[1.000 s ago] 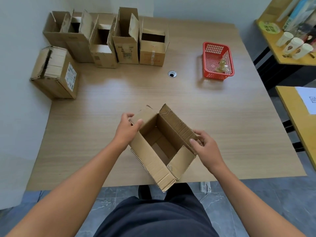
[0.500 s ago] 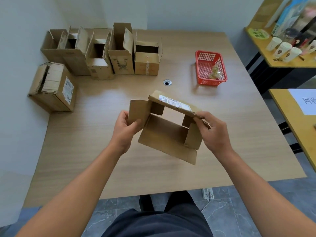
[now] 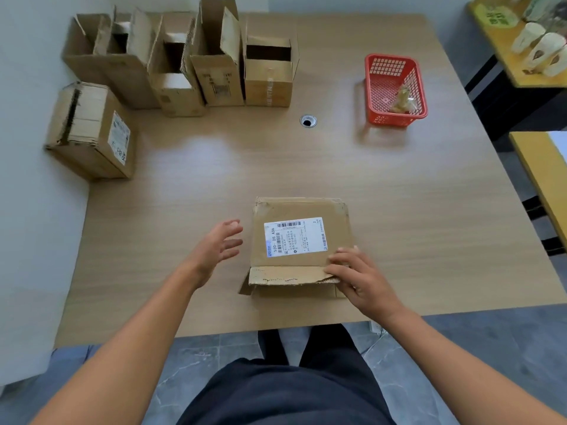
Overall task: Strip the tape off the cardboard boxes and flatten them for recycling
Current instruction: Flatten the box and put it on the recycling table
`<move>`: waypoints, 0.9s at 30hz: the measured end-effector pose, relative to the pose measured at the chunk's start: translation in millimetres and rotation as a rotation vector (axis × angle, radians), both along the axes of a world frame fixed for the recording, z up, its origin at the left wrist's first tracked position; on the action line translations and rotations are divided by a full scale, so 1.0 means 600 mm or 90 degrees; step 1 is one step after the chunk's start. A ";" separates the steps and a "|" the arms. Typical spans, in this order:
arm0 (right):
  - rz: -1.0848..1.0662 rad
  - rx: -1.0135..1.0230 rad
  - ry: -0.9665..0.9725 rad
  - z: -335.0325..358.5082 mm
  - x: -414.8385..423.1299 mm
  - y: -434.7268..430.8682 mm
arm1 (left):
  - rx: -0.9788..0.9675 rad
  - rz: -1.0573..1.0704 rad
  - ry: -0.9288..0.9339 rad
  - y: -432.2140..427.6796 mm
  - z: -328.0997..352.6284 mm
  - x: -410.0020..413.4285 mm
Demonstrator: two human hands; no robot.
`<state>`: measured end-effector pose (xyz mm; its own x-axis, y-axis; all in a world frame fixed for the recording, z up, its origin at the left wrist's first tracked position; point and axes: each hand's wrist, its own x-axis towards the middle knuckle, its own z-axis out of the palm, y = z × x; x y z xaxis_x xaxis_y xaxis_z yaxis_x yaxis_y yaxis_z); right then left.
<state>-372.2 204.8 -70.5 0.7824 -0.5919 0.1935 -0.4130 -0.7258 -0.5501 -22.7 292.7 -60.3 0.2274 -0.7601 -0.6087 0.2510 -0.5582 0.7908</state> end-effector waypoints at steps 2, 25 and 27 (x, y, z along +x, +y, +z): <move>0.005 0.007 0.013 0.003 0.008 -0.003 | 0.012 -0.067 -0.061 -0.039 -0.003 -0.017; 0.356 0.395 0.254 -0.051 0.087 -0.367 | -0.145 -0.532 -0.188 -0.171 -0.018 0.065; 0.434 0.408 0.273 -0.061 0.121 -0.395 | -0.129 -0.584 -0.191 -0.187 -0.017 0.071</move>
